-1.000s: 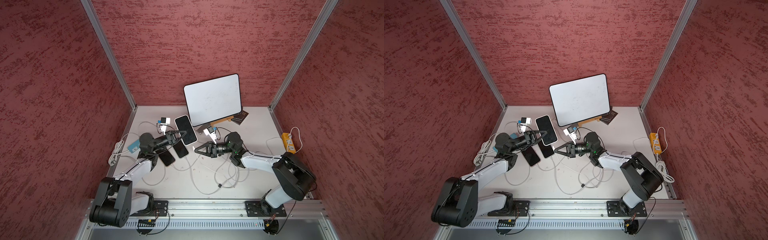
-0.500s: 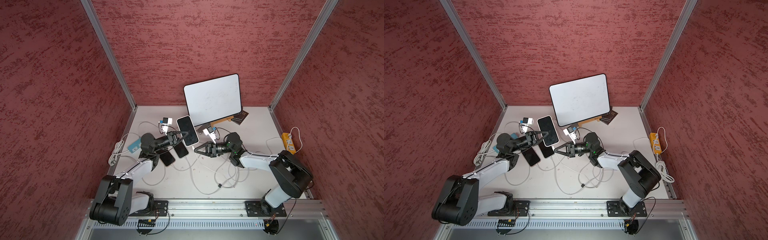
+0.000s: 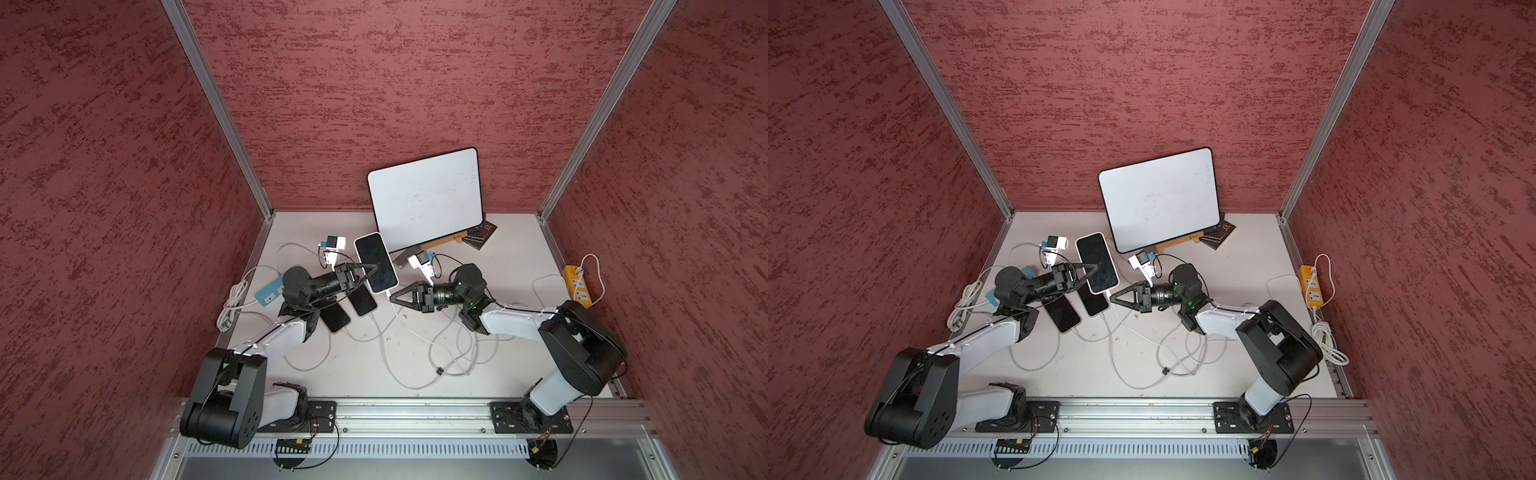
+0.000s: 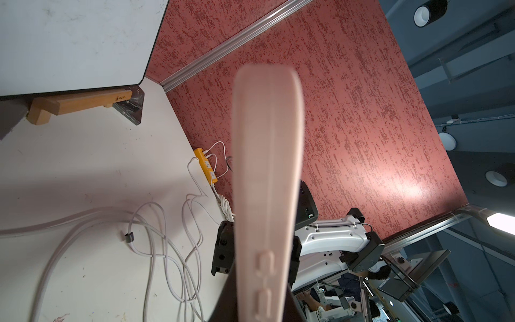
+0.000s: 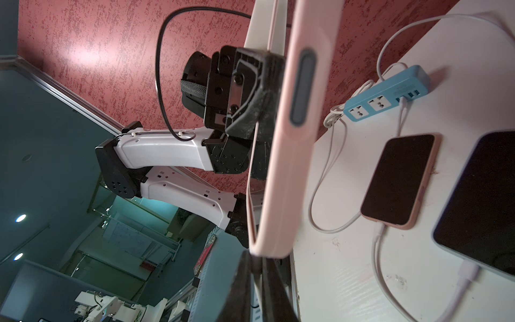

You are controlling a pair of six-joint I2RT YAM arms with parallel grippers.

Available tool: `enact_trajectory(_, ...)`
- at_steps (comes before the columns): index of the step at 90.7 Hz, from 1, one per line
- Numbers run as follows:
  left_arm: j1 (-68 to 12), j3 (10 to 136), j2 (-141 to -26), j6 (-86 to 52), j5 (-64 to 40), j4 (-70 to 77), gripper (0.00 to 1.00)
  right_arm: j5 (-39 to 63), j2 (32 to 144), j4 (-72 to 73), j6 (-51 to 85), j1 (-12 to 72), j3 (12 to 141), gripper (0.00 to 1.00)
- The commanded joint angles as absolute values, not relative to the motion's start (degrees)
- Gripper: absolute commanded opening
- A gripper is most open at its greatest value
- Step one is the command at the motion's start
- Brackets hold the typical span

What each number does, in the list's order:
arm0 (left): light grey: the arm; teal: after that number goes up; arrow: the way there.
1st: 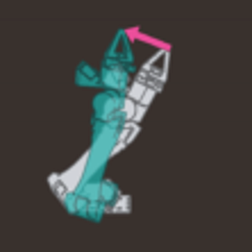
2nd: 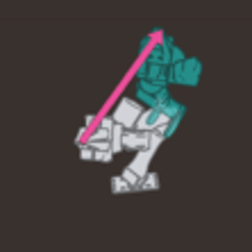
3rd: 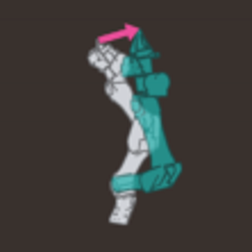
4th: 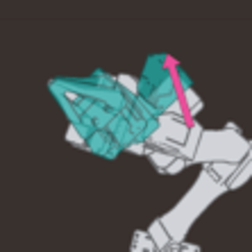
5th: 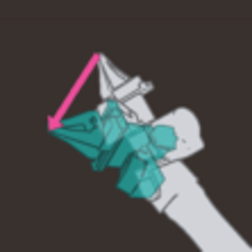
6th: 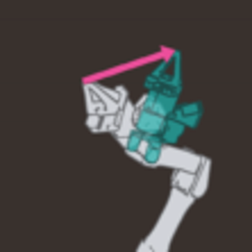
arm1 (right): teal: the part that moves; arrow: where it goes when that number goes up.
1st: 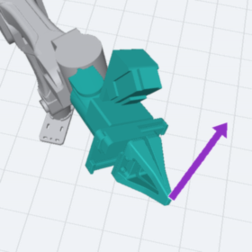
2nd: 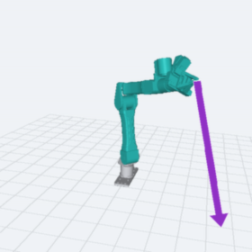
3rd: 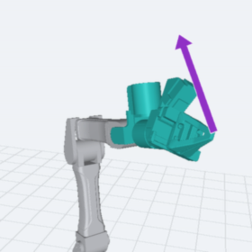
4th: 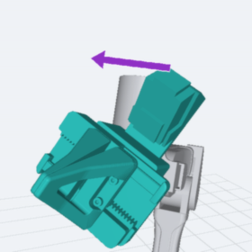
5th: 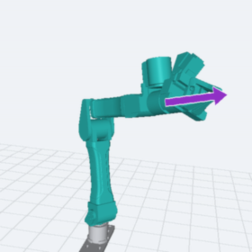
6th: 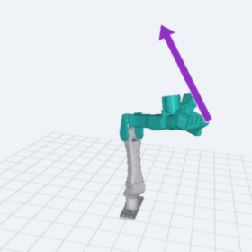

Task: Plug the charging cable into the phone
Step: Insert the charging cable into the phone.

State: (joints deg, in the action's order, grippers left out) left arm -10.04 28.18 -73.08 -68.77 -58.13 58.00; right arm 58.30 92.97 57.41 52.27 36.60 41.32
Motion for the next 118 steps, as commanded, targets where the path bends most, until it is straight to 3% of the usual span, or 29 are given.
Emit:
enact_trajectory(1,-10.4,28.3,-73.1,-68.5,-58.4,61.8,0.0,58.4,91.9,58.8,51.3,36.0,41.0,0.0)
enact_trajectory(118,-12.9,26.0,-72.4,-63.7,-58.7,58.6,0.0,54.5,94.4,58.6,53.8,34.7,43.4,0.0)
